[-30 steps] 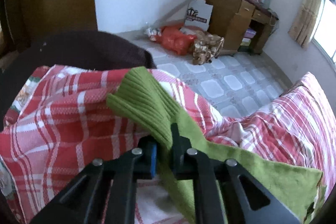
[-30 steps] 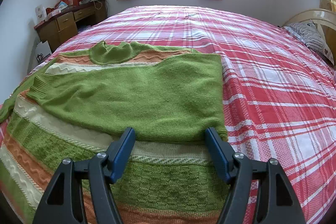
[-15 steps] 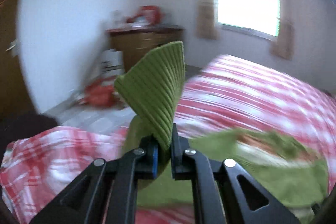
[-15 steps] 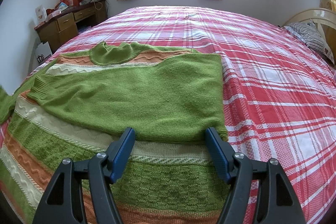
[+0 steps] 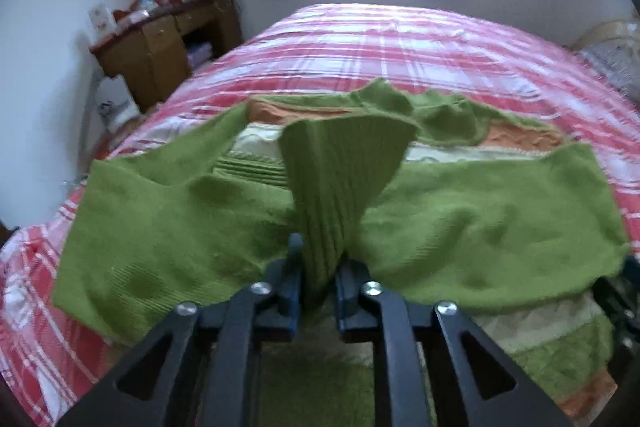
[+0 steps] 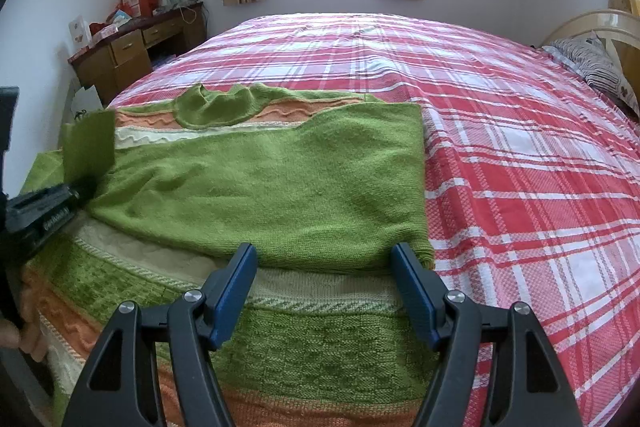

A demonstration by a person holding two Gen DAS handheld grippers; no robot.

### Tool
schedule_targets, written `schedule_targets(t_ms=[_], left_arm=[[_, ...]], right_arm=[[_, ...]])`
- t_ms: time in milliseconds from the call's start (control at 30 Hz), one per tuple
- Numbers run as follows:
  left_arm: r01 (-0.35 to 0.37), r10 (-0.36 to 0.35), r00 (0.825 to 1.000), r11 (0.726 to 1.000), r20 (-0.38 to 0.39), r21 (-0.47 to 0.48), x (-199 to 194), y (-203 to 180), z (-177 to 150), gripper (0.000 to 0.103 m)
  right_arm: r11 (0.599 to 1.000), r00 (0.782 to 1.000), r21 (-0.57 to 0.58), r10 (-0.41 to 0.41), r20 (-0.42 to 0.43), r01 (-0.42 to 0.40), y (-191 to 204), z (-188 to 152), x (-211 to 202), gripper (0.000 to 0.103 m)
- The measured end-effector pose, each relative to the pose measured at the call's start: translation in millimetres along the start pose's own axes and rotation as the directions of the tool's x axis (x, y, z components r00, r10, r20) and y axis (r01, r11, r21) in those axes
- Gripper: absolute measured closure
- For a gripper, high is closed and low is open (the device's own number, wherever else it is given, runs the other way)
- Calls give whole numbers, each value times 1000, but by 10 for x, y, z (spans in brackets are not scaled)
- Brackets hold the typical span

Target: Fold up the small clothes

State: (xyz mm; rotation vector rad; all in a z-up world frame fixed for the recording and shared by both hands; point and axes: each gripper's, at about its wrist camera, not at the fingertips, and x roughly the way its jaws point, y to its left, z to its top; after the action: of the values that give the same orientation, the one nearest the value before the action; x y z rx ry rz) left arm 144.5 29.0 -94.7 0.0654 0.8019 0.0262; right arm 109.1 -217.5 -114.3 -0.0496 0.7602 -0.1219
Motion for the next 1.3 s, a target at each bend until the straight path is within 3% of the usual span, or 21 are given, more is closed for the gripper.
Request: schedule_targets(t_ms=[33,67,100,200,333,400,467,600,833,867,900,967,1067,1200,1300], left_arm=[[25,-25,1000,1000,-7,1,-35,31,3,57],[50,-50,999,999,-8,-3,-116,109,-12,24],[59,-59,998,998,13,-14,-181,139,-42,8],[46,-41,994,998,98,-45,-451,397,-207,9],[-16,32,994,989,104,-148,-493,776,-457,9],[-57,74,994,980,80,-193,-395,948,-585,11],[-77,88,995,968,39,-237,-296,1050,-678,12],[-36,53,997,964,57,-263,-264,1039,-717,12],[-47,65,996,966,61,-256,-258,933,-723,10],[-49,66,996,966,61,-252,-265,901,-717,9],[-50,66,996,967,59,-250,-243,907,-717,8],[-50,66,996,967,58,-249,-251,935,-736,7],[-43,60,996,966,60,-256,-196,1006,-736,7],[-35,53,997,964,63,-264,-190,1037,-745,7],[-37,55,997,964,62,-264,-189,1036,-748,7]], right_arm=[[1000,1000,1,0,1,0,-4,-1,0,33],[1000,1000,-1,-1,0,1,0,-1,-1,33],[1000,1000,0,0,0,0,-7,-1,-1,33],[1000,1000,1,2,-2,-2,-7,1,0,33],[1000,1000,3,11,-29,-11,8,48,-2,33],[991,992,46,124,-29,-123,80,135,-79,33],[968,969,56,246,-4,-246,295,253,-184,33],[934,933,12,357,-30,-357,841,435,-62,33],[947,939,2,320,-122,-322,1408,425,497,33],[952,950,-53,297,-100,-303,1490,406,477,50],[954,960,-118,264,-95,-274,1587,389,458,78],[944,952,-134,287,-106,-300,1626,428,447,93],[935,952,-179,304,-44,-307,1664,598,216,97],[933,939,-210,322,124,-292,1576,1014,-319,97],[948,927,-209,287,240,-240,1343,1295,-689,97]])
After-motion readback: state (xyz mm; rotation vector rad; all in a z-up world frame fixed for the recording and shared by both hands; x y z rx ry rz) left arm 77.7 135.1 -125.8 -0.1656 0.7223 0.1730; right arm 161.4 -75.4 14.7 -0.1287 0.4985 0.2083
